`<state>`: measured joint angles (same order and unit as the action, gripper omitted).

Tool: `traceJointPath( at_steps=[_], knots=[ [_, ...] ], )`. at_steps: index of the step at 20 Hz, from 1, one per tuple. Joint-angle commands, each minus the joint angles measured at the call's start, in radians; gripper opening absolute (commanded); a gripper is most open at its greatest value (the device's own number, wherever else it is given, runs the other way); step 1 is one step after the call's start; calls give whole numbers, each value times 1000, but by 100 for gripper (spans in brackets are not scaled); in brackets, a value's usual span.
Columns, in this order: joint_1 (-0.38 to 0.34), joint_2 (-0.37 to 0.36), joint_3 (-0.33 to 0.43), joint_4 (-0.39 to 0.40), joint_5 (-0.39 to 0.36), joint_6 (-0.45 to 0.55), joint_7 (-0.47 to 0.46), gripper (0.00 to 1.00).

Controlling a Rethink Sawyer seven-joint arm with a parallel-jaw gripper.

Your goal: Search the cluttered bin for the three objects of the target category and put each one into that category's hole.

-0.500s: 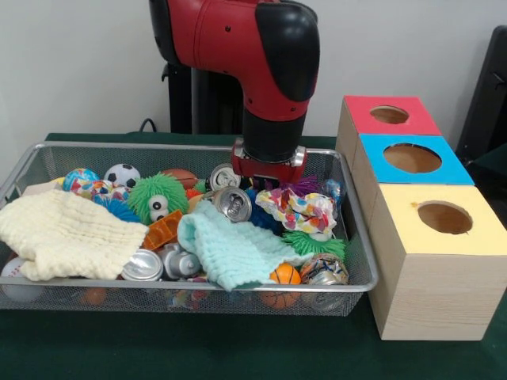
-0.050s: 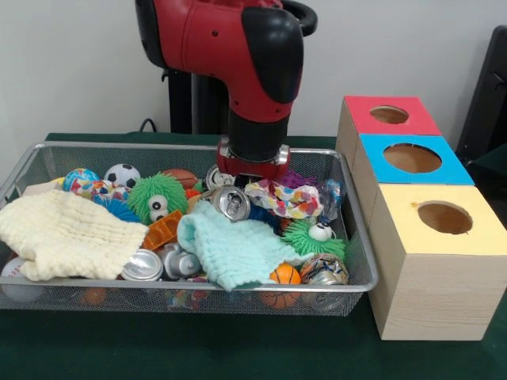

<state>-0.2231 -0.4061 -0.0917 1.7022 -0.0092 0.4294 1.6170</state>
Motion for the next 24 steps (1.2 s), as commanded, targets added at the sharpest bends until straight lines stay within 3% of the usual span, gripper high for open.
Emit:
traceJointPath(
  at_steps=[1, 9, 15, 16, 24],
  knots=[
    [-81, 60, 92, -80, -90, -93, -5, 0],
    [-113, 56, 98, -88, -129, -77, 6, 0],
    [-163, -20, 101, 6, -171, -86, 5, 0],
    [-174, -44, 100, 62, -190, -119, 15, 0],
    [-208, -108, 85, 228, -277, -228, 75, 0]
  ],
)
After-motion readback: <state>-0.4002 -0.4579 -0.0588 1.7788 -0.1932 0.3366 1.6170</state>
